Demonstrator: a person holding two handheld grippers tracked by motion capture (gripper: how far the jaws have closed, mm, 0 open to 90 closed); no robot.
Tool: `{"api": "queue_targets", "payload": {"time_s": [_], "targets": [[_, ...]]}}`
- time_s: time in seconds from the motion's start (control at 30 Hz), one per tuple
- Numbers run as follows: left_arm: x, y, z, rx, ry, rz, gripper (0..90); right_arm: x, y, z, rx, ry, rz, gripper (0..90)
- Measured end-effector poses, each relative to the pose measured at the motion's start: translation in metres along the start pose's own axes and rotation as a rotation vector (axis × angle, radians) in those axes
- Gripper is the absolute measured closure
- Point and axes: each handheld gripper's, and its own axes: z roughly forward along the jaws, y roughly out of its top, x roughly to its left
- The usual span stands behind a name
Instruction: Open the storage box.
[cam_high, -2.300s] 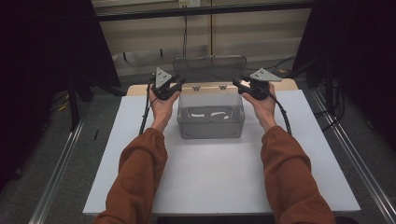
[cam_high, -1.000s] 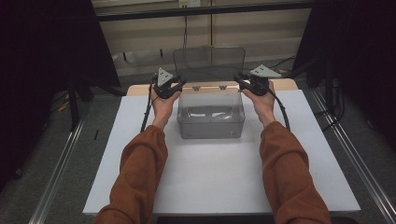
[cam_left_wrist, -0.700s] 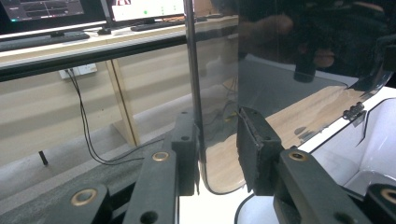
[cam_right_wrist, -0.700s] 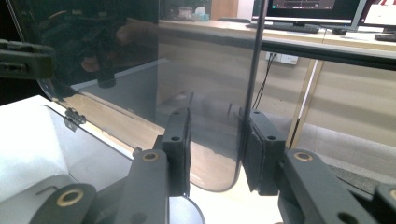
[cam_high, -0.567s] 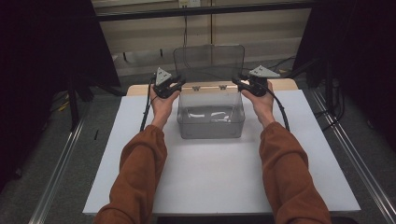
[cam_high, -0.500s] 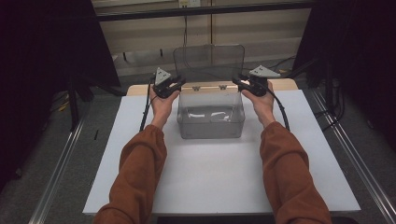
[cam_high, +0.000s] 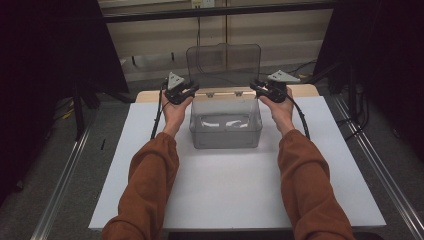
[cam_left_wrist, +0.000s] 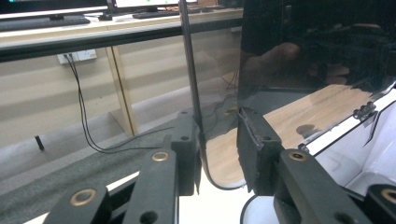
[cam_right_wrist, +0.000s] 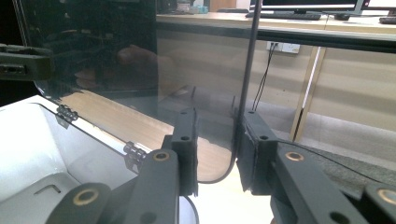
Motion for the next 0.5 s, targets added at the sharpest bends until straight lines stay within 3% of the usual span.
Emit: {"api": "queue_targets", "payload": {"time_s": [0.2,0.27,0.3,0.37,0.5], "targets": [[0.0015,0.0001,0.0022,0.011,-0.006,-0.012,68.4,-0.002,0.0016,0.0015,0.011,0.005,0.0,70.6],[0.0009,-0.0003,0.0033,0.019,-0.012,-0.064,66.8,-0.0021,0.002,0.0021,0.016,0.004,0.001,70.4],[0.0005,0.0003,0.0034,0.025,-0.009,-0.071,66.5,-0.0023,0.0023,0.0027,0.021,0.003,0.003,70.5],[-0.0003,0.002,0.0038,0.045,0.002,-0.045,66.5,-0.0035,0.0024,0.0044,0.019,0.004,0.007,70.5],[0.0007,0.0031,0.0053,0.055,-0.004,-0.051,66.6,-0.004,0.0028,0.0068,0.024,-0.002,0.014,70.3]]}}
